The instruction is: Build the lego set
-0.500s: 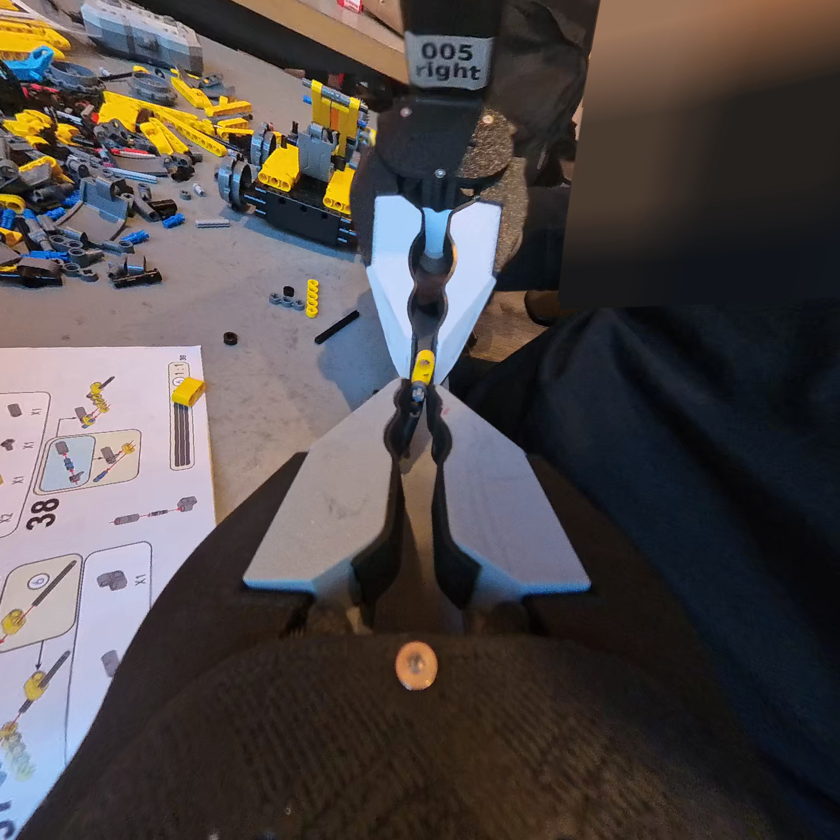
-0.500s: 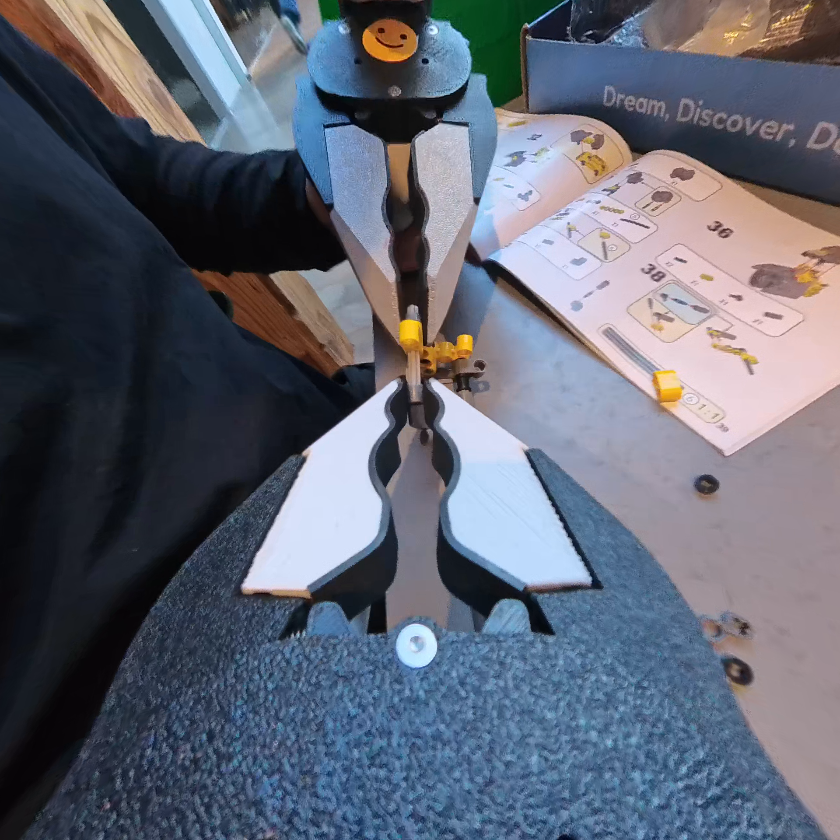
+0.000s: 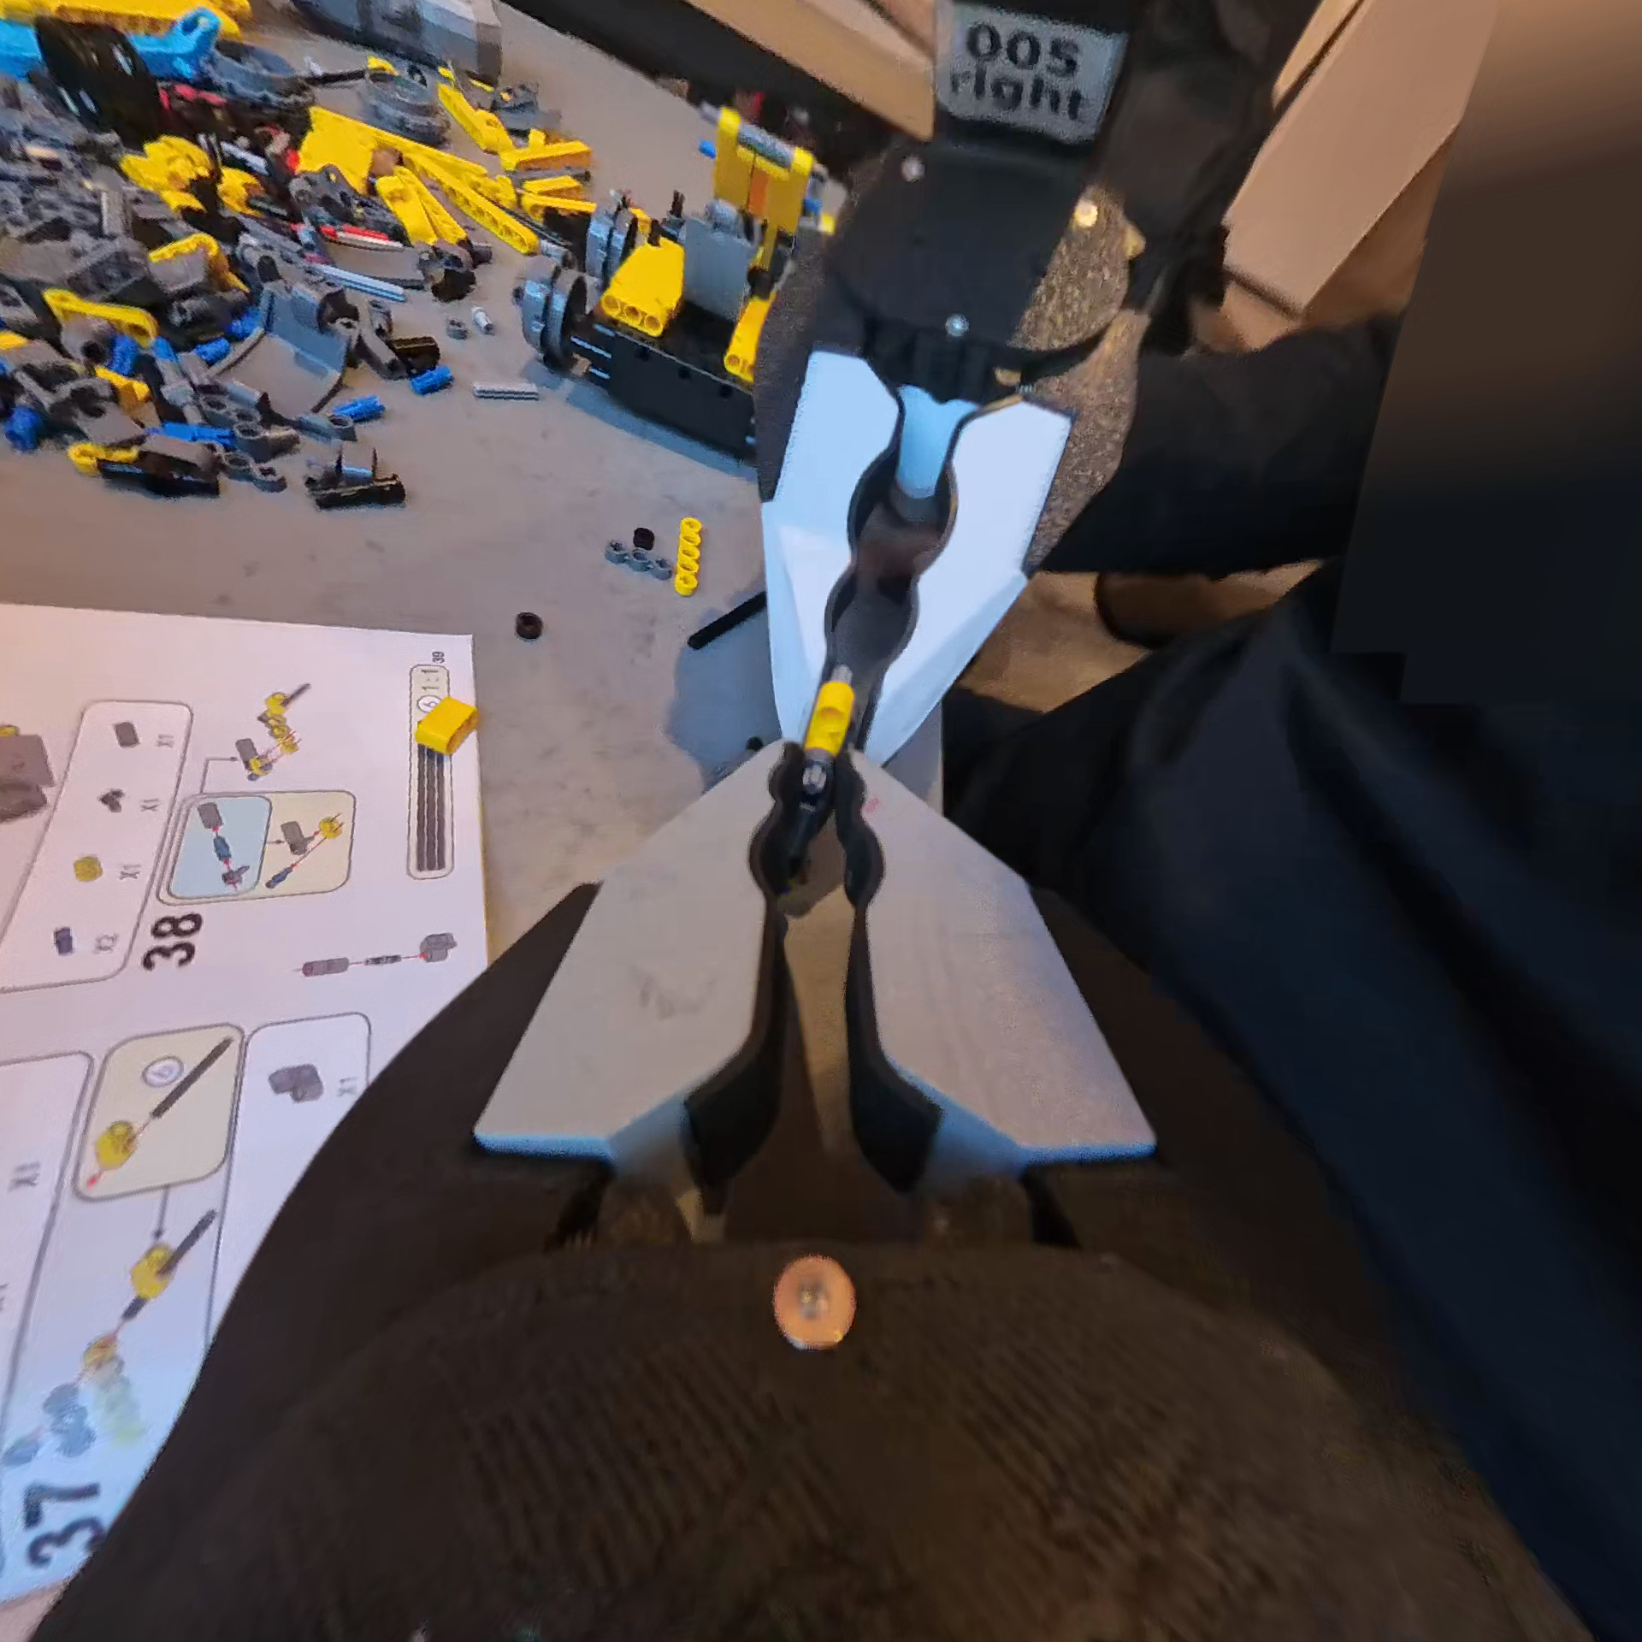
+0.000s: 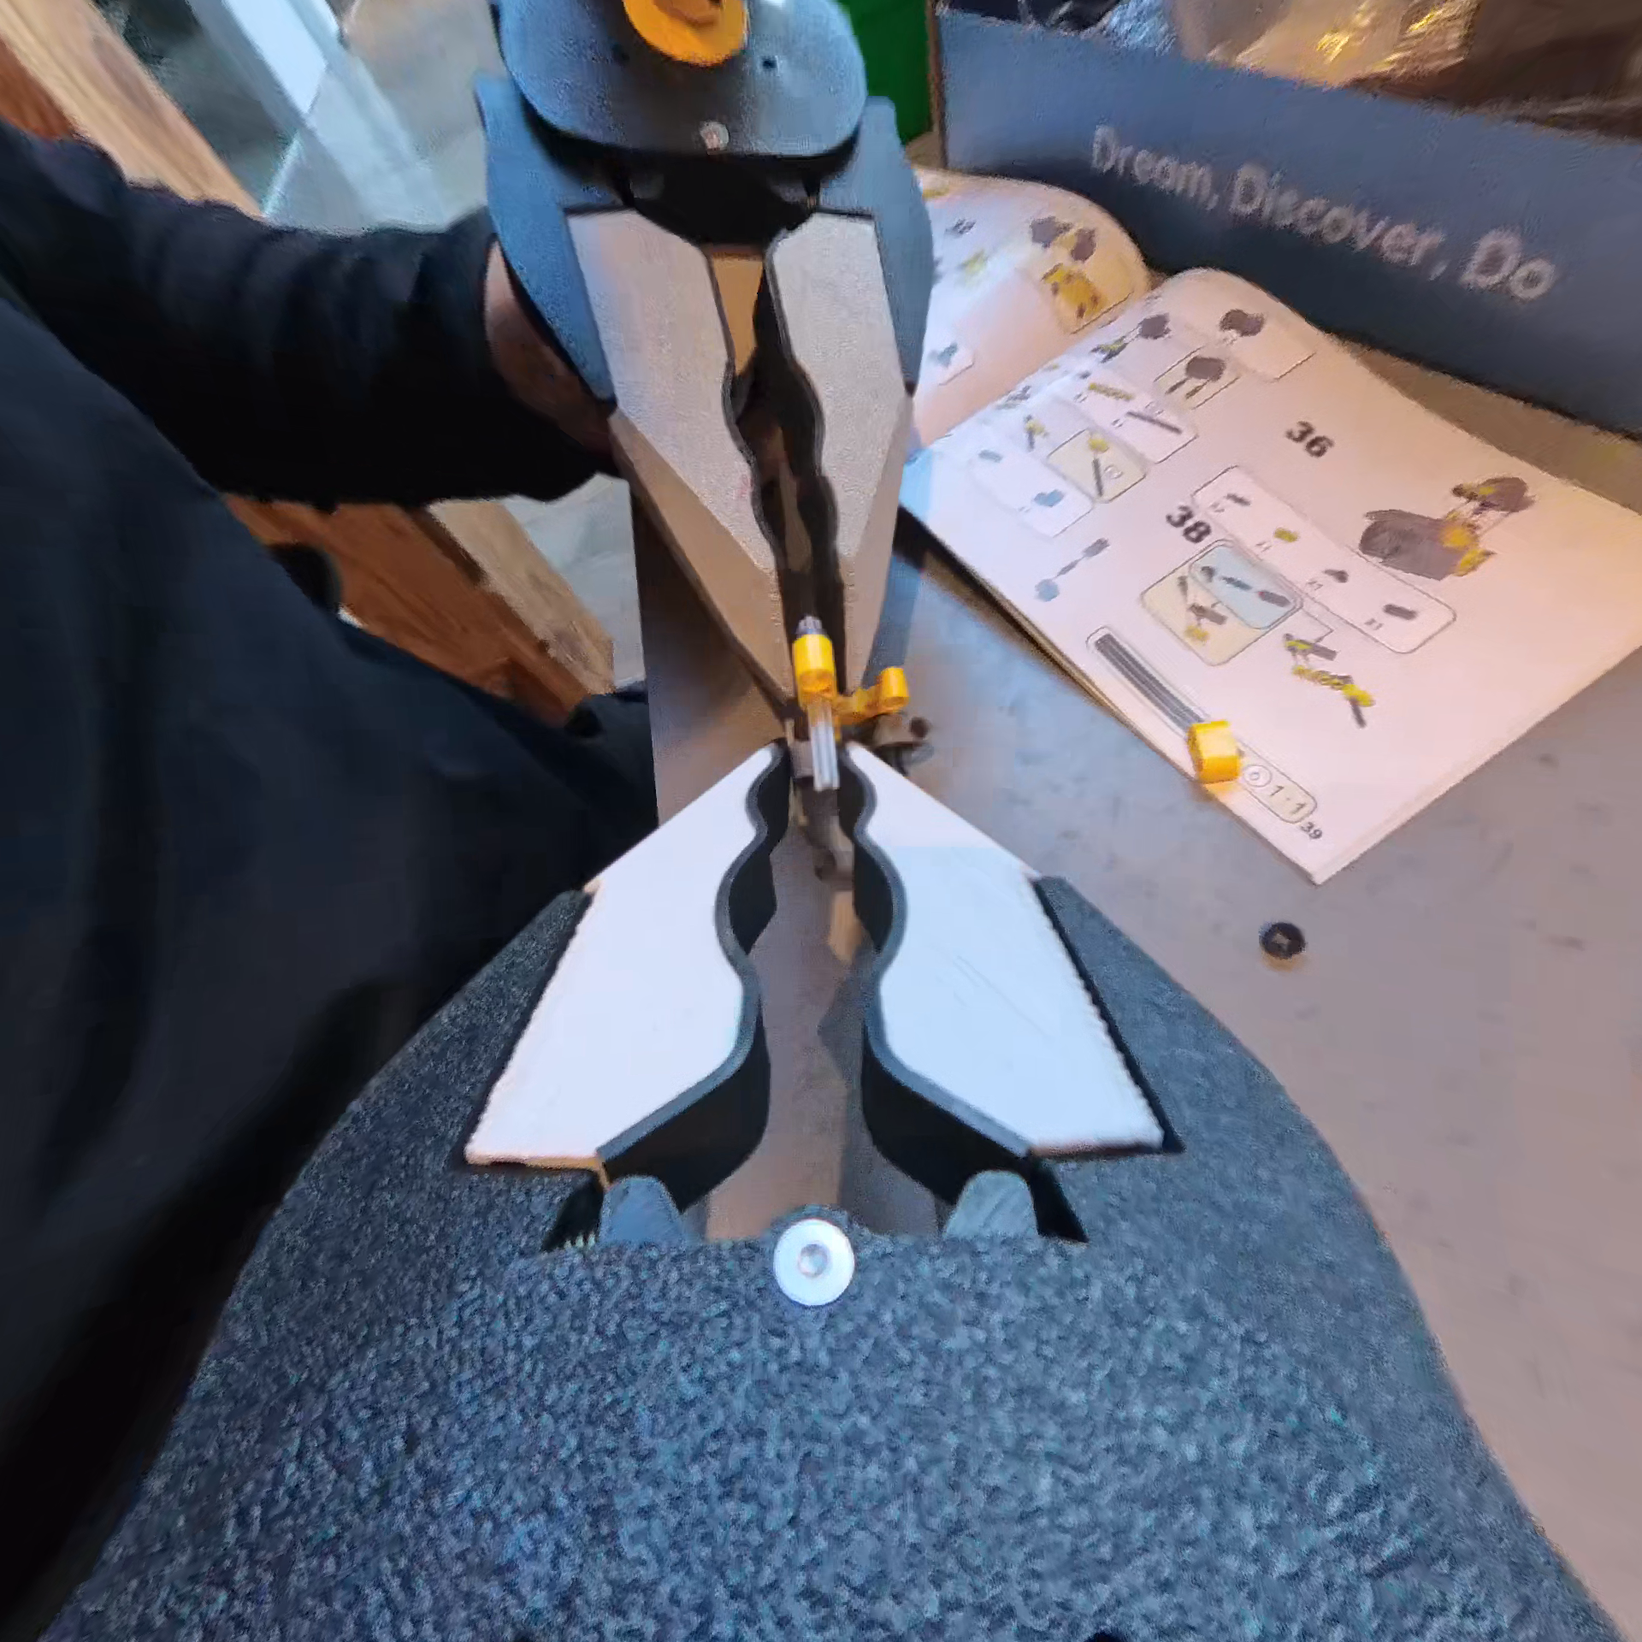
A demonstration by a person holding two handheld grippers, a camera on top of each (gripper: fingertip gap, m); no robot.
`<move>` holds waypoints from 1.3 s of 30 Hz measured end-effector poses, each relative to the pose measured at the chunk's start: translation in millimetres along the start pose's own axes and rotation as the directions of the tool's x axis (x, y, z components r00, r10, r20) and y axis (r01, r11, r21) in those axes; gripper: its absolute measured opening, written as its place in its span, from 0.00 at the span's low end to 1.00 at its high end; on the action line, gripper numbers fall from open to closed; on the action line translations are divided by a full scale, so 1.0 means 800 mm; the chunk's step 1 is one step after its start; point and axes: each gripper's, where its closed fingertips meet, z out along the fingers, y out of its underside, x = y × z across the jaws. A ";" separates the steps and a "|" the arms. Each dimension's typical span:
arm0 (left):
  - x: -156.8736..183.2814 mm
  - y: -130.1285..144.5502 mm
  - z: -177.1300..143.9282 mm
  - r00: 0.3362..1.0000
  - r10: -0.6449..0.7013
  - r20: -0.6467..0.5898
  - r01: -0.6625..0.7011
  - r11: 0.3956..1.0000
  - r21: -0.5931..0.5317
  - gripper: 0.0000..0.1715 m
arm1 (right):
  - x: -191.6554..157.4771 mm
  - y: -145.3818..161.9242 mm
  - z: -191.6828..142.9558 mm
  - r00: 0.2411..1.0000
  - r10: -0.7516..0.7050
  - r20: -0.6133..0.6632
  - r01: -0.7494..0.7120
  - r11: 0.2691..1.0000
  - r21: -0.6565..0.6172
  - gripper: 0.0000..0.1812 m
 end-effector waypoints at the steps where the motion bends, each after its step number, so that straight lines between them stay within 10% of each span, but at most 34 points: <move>1: -0.002 -0.001 -0.002 0.999 -0.041 -0.020 0.041 0.999 0.009 0.03 | 0.002 -0.002 -0.001 0.999 0.035 0.006 -0.035 0.999 0.014 0.06; 18: -0.002 -0.004 -0.001 0.995 0.099 0.007 -0.099 0.995 0.004 0.03 | 0.007 -0.021 -0.016 0.993 0.053 0.102 -0.060 0.996 0.070 0.08; 39: 0.023 0.028 0.005 0.914 0.387 0.123 -0.372 0.919 -0.131 0.03 | -0.024 0.012 -0.001 0.935 -0.347 -0.065 0.340 0.935 -0.105 0.02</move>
